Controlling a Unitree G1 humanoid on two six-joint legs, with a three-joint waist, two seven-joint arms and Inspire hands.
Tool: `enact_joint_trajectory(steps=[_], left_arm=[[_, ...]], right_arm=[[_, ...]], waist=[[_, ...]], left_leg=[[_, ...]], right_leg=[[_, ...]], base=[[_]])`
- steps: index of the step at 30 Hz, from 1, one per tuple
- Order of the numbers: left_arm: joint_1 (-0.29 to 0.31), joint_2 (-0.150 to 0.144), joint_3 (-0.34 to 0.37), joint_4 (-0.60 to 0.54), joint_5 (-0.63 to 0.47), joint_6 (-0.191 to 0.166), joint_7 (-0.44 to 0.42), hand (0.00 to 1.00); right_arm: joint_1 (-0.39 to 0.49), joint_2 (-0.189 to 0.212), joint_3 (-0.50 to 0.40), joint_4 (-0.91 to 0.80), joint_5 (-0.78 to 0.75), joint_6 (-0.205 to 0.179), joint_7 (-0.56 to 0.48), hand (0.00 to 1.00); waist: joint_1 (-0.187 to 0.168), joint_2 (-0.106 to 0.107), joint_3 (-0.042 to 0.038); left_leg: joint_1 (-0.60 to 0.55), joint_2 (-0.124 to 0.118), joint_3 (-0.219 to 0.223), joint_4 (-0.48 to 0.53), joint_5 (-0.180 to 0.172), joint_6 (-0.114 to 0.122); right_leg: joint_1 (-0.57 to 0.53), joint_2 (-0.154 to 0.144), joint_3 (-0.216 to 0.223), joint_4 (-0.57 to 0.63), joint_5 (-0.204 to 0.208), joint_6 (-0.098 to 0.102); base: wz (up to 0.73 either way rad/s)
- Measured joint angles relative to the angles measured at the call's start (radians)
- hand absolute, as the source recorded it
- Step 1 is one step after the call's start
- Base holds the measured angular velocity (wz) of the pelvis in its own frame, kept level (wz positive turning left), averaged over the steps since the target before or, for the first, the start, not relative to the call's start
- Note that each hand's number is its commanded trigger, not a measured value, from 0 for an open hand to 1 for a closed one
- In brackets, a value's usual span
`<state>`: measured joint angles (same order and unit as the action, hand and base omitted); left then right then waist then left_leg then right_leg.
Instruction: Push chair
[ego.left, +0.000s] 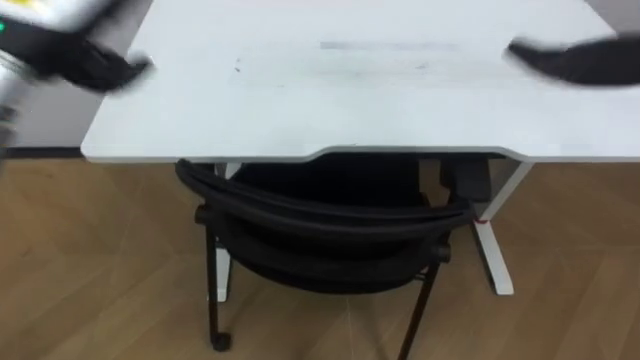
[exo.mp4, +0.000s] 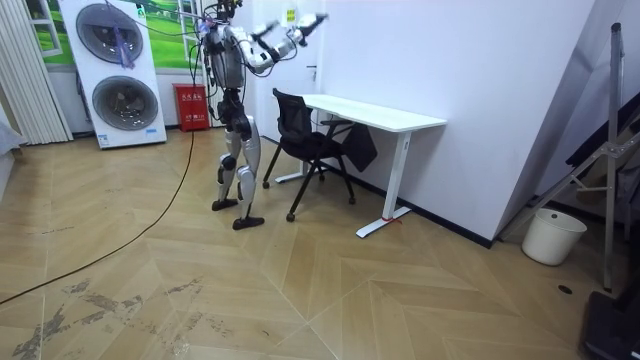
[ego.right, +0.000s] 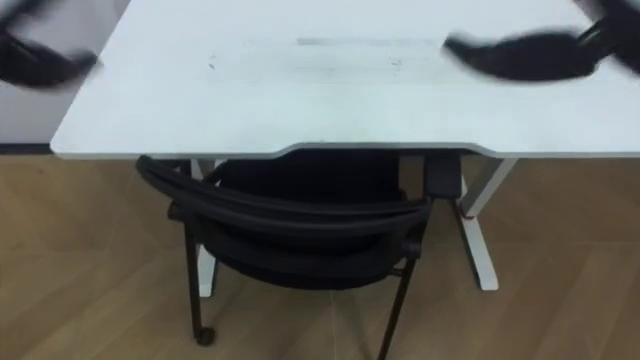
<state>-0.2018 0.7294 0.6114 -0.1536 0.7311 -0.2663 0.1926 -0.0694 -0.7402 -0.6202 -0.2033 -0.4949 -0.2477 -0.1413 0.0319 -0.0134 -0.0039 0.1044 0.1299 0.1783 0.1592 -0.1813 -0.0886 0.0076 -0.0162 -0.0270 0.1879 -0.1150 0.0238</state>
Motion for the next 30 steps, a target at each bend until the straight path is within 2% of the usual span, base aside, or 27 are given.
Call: enact_joint_trajectory(steps=[1,2,3,5,7,8,10,11,12,14,16,17,19,20,22,23,25,26,27,30], left_arm=[[0.044,0.000,0.098,0.006,-0.030,0.008,0.087,0.00],[0.071,-0.001,0.140,0.009,-0.054,0.011,0.126,0.00],[0.134,-0.003,0.209,0.018,-0.101,0.014,0.197,0.00],[0.215,-0.018,0.281,0.045,-0.161,0.028,0.288,0.00],[0.299,-0.038,0.326,0.084,-0.268,0.055,0.381,0.00],[0.319,-0.052,0.334,0.088,-0.290,0.064,0.407,0.00],[0.377,-0.105,0.350,0.121,-0.375,0.081,0.514,0.00],[0.398,-0.115,0.352,0.130,-0.406,0.086,0.537,0.00],[0.438,-0.135,0.351,0.158,-0.474,0.088,0.581,0.00],[0.466,-0.163,0.345,0.222,-0.561,0.102,0.623,0.00],[0.494,-0.215,0.322,0.307,-0.696,0.119,0.667,0.00],[0.496,-0.227,0.307,0.334,-0.729,0.126,0.672,0.00],[0.506,-0.285,0.242,0.452,-0.852,0.159,0.660,0.00],[0.511,-0.305,0.222,0.478,-0.879,0.164,0.653,0.00],[0.542,-0.390,0.125,0.579,-0.980,0.187,0.609,0.00],[0.546,-0.407,0.099,0.619,-0.999,0.188,0.590,0.00],[0.550,-0.470,0.025,0.773,-1.054,0.200,0.501,0.00],[0.553,-0.485,0.011,0.809,-1.055,0.200,0.482,0.00],[0.561,-0.518,0.006,0.879,-1.055,0.204,0.436,0.00],[0.591,-0.546,-0.021,1.054,-1.054,0.231,0.333,0.00]], right_arm=[[0.021,0.000,-0.072,0.018,0.033,0.000,-0.058,0.00],[0.025,-0.001,-0.101,0.035,0.053,0.000,-0.083,0.00],[0.050,-0.002,-0.162,0.067,0.107,0.001,-0.141,0.00],[0.096,-0.002,-0.250,0.114,0.173,0.017,-0.228,0.00],[0.155,-0.002,-0.335,0.165,0.278,0.033,-0.339,0.00],[0.170,-0.001,-0.352,0.173,0.304,0.039,-0.368,0.00],[0.219,0.011,-0.397,0.189,0.406,0.067,-0.483,0.00],[0.236,0.014,-0.403,0.191,0.435,0.070,-0.508,0.00],[0.273,0.031,-0.412,0.195,0.502,0.072,-0.556,0.00],[0.327,0.080,-0.423,0.220,0.592,0.073,-0.611,0.00],[0.390,0.168,-0.414,0.291,0.746,0.083,-0.645,0.00],[0.402,0.192,-0.410,0.316,0.781,0.094,-0.648,0.00],[0.428,0.294,-0.369,0.421,0.912,0.137,-0.639,0.00],[0.434,0.316,-0.349,0.453,0.944,0.141,-0.632,0.00],[0.465,0.408,-0.257,0.567,1.095,0.165,-0.566,0.00],[0.472,0.427,-0.231,0.607,1.126,0.168,-0.546,0.00],[0.464,0.486,-0.163,0.801,1.225,0.186,-0.449,0.00],[0.462,0.495,-0.146,0.860,1.242,0.188,-0.423,0.00],[0.460,0.517,-0.127,0.966,1.260,0.201,-0.367,0.00],[0.456,0.569,-0.066,1.157,1.255,0.229,-0.250,0.00]], waist=[[-0.011,0.001,0.0005],[-0.020,0.000,-0.0003],[-0.040,-0.003,-0.0027],[-0.052,-0.006,-0.0018],[-0.066,-0.008,-0.0032],[-0.068,-0.004,-0.0024],[-0.076,0.002,-0.0036],[-0.079,0.002,-0.0048],[-0.081,0.008,-0.0025],[-0.082,0.012,-0.0026],[-0.076,0.013,-0.0023],[-0.077,0.013,-0.0024],[-0.075,0.017,-0.0044],[-0.075,0.018,-0.0044],[-0.076,0.022,-0.0096],[-0.077,0.025,-0.0110],[-0.078,0.031,-0.0137],[-0.080,0.031,-0.0141],[-0.079,0.031,-0.0145],[-0.079,0.035,-0.0145]], left_leg=[[0.013,-0.002,0.000,-0.009,0.000,0.000],[0.015,-0.002,0.001,-0.009,0.000,0.000],[0.020,-0.002,0.003,-0.009,0.000,0.000],[0.022,-0.002,0.011,-0.009,0.000,0.000],[0.024,-0.004,0.011,-0.013,-0.001,0.000],[0.025,-0.004,0.012,-0.015,-0.003,0.000],[0.030,-0.004,0.019,-0.017,-0.005,0.000],[0.032,-0.003,0.021,-0.018,-0.005,0.000],[0.036,-0.003,0.025,-0.021,-0.005,0.000],[0.040,-0.003,0.034,-0.030,-0.006,0.000],[0.043,-0.004,0.047,-0.029,-0.012,0.000],[0.043,-0.005,0.048,-0.028,-0.013,0.000],[0.039,-0.005,0.048,-0.025,-0.015,0.000],[0.037,-0.005,0.051,-0.024,-0.016,0.001],[0.028,-0.005,0.056,-0.024,-0.017,0.001],[0.028,-0.005,0.057,-0.024,-0.018,0.000],[0.033,-0.005,0.055,-0.024,-0.021,0.001],[0.036,-0.005,0.055,-0.024,-0.023,0.001],[0.045,-0.006,0.055,-0.023,-0.027,0.001],[0.047,-0.005,0.054,-0.006,-0.046,0.002]], right_leg=[[0.009,-0.001,-0.002,0.000,-0.002,0.000],[0.012,-0.001,-0.001,0.001,-0.005,0.001],[0.011,-0.001,0.000,0.000,-0.006,0.000],[0.006,-0.002,0.003,-0.002,-0.009,0.000],[0.003,-0.003,0.004,0.001,-0.018,0.002],[0.000,-0.002,0.006,0.005,-0.022,0.003],[-0.005,-0.001,0.013,0.019,-0.028,0.002],[-0.005,-0.001,0.015,0.019,-0.029,0.001],[-0.004,0.001,0.021,0.020,-0.029,0.001],[-0.007,0.002,0.026,0.023,-0.030,0.002],[-0.016,0.001,0.034,0.038,-0.034,0.003],[-0.017,0.001,0.034,0.039,-0.034,0.003],[-0.022,0.001,0.039,0.044,-0.035,0.003],[-0.027,0.001,0.042,0.048,-0.036,0.003],[-0.035,0.001,0.045,0.054,-0.036,0.003],[-0.034,0.002,0.047,0.056,-0.036,0.003],[-0.024,0.001,0.047,0.051,-0.036,0.003],[-0.023,0.001,0.047,0.050,-0.038,0.005],[-0.020,0.000,0.049,0.046,-0.044,0.006],[-0.011,-0.001,0.049,0.048,-0.053,0.009]], base=[[-0.06],[0.00],[0.00],[-0.05],[0.00],[-0.05],[-0.08],[-0.08],[-0.12],[-0.14],[-0.16],[-0.07],[-0.02],[-0.08],[-0.08],[-0.04],[0.00],[0.00],[0.03],[0.00]])
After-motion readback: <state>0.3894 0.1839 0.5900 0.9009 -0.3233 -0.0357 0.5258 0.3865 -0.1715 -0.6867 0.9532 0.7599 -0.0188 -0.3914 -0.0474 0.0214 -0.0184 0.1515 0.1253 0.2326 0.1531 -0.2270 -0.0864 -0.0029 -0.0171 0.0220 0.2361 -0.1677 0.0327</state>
